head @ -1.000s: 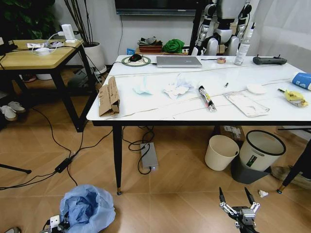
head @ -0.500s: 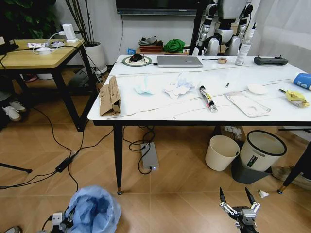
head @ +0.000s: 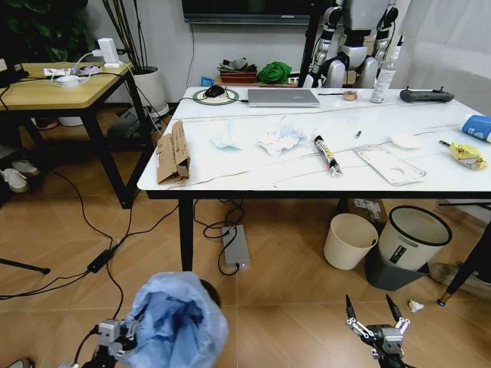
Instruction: Pick up the trash bin and place the trash from the table into it.
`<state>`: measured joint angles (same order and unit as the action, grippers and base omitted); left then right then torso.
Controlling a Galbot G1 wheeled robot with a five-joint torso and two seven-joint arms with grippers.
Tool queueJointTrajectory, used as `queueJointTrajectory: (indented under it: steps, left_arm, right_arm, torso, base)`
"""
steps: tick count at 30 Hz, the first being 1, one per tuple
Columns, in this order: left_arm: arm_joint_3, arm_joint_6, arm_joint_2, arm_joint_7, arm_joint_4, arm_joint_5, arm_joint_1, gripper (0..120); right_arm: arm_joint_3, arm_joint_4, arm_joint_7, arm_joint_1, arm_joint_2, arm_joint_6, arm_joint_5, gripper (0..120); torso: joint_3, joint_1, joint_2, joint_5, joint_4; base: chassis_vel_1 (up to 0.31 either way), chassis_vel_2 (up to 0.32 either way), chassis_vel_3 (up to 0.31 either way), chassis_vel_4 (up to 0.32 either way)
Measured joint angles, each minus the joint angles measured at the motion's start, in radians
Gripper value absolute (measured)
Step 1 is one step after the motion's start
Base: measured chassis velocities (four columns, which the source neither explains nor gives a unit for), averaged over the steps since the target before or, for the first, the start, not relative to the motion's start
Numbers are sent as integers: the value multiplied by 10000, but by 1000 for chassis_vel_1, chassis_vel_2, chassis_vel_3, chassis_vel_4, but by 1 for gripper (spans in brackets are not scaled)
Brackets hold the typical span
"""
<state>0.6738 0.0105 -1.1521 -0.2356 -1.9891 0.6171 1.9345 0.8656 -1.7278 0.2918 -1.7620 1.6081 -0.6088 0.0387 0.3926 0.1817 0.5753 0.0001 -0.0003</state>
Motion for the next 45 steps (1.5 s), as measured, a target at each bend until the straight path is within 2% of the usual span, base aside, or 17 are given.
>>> queueJointTrajectory:
  steps: [1, 3, 6, 15, 16, 19, 21, 29, 34, 36, 40, 41, 45]
  left_arm:
    - [0, 0, 0, 0, 0, 0, 0, 0]
    - [-109, -796, 33, 665, -726, 228, 279, 0]
    - [-109, -1560, 93, 1344, -1454, 257, 534, 0]
    - [38, -1802, 118, 1729, -1769, 262, 480, 0]
    - [7, -1821, 116, 1737, -1818, 381, 480, 0]
    - [-107, -2338, 184, 2145, -2411, 1874, 501, 0]
    - [-56, -2577, 211, 2277, -2585, 2153, 452, 0]
    - [41, -2852, 237, 2648, -2433, 2341, 472, 0]
    - [-384, -2770, 74, 2852, -1733, 2063, 568, 0]
    - [-436, -2759, 54, 2904, -1695, 2093, 567, 0]
    - [-697, -2784, -9, 3222, -1683, 2617, 564, 0]
    - [-786, -2936, 11, 3553, -1847, 3208, 570, 0]
    - [-834, -3123, 19, 4063, -1976, 3863, 527, 0]
  right_arm:
    - [0, 0, 0, 0, 0, 0, 0, 100]
    - [22, -39, 0, -38, 0, 0, 0, 100]
    - [28, -76, -1, -76, 0, 0, -5, 100]
    - [-1, -90, -1, -160, 0, -47, -36, 100]
    - [1, -91, -1, -168, 0, -59, -37, 100]
    - [56, -96, -1, -182, 0, -101, -38, 100]
    - [61, -96, 0, -184, 0, -118, -38, 100]
    - [39, -87, 1, -184, 0, -147, -38, 100]
    - [21, -57, 2, -182, 0, -171, -38, 100]
    - [20, -49, 3, -182, 0, -175, -38, 100]
    - [22, -16, 4, -182, 0, -195, -38, 100]
    - [17, -8, 5, -182, 0, -197, -37, 100]
    - [10, 5, 6, -182, 0, -203, -37, 100]
  torso:
    - [0, 0, 0, 0, 0]
    - [58, 45, 100, 1, 1]
    - [157, 97, 251, 1, 3]
    - [368, 236, 597, -2, 2]
    - [395, 256, 646, -2, 3]
    - [520, 345, 861, -1, 2]
    - [590, 384, 972, 0, 1]
    - [779, 499, 1274, 0, 2]
    - [953, 613, 1562, -2, 4]
    - [971, 626, 1594, -2, 3]
    - [1081, 715, 1792, -2, 2]
    - [1122, 749, 1868, -2, 3]
    - [1208, 818, 2023, -1, 2]
  base:
    - [0, 0, 0, 0]
    - [0, 0, 0, 0]
    - [0, 0, 0, 0]
    - [0, 0, 0, 0]
    - [0, 0, 0, 0]
    - [0, 0, 0, 0]
    - [0, 0, 0, 0]
    - [0, 0, 0, 0]
    - [0, 0, 0, 0]
    - [0, 0, 0, 0]
    - [0, 0, 0, 0]
    - [0, 0, 0, 0]
    - [0, 0, 0, 0]
